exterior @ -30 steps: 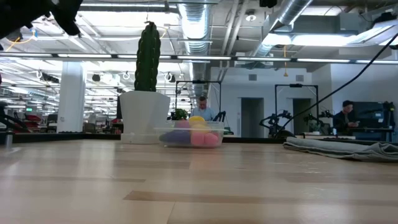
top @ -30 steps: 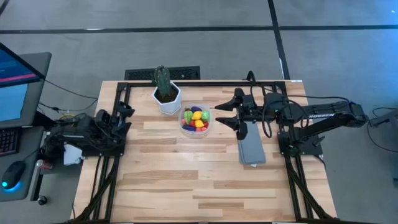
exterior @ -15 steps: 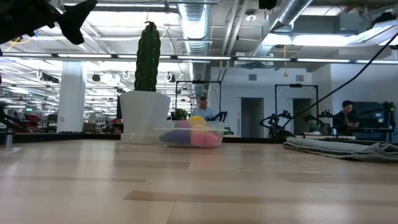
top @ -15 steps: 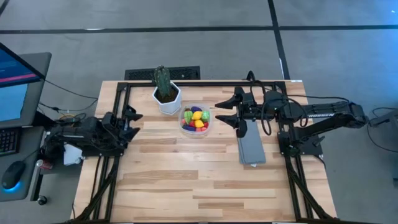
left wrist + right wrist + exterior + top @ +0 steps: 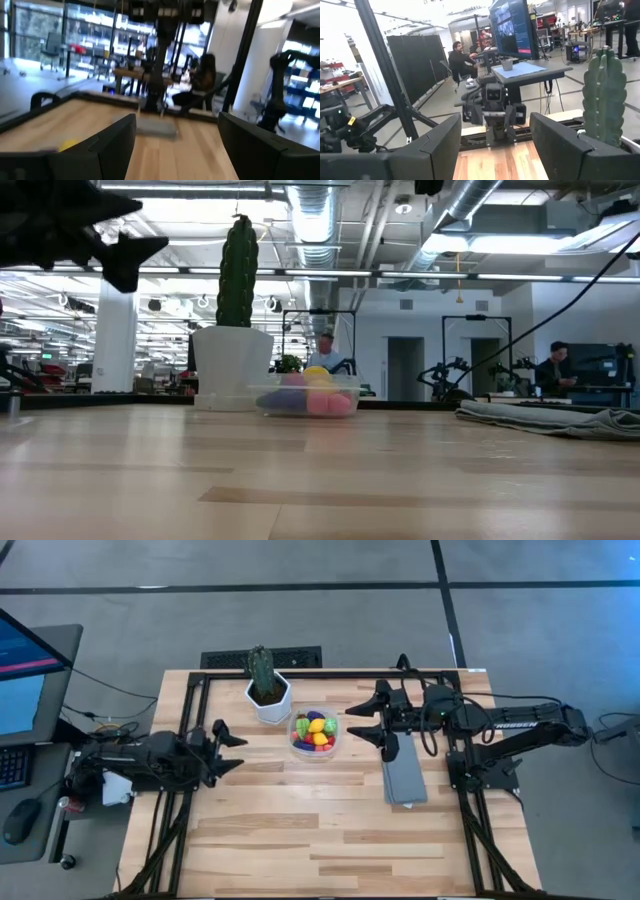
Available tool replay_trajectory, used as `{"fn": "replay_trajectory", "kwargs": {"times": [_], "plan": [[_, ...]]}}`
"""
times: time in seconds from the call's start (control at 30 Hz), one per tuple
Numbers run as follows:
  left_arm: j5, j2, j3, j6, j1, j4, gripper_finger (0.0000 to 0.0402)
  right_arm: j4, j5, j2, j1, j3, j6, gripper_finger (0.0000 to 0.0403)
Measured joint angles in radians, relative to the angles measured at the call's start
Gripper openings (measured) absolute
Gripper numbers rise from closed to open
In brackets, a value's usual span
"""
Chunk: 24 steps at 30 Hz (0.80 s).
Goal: Pick and placing Produce into tupperware
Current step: Return to Home Position
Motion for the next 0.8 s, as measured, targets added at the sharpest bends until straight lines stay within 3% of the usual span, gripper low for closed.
{"fn": "replay_trajectory", "kwargs": {"times": [0.3,0.47,0.8], "plan": [[0.083,0.001,-0.001,0.01,-0.001,-0.147,0.0272,0.036,-0.06,0.0,0.0,0.0,-0.01,0.026],[0.06,0.005,-0.001,0.073,-0.013,-0.153,0.0272,0.044,-0.047,0.0,0.0,0.0,-0.009,0.026],[0.048,0.22,-0.001,0.021,-0.028,-0.157,0.0272,0.025,-0.045,0.0,0.0,0.0,-0.01,0.026]]}}
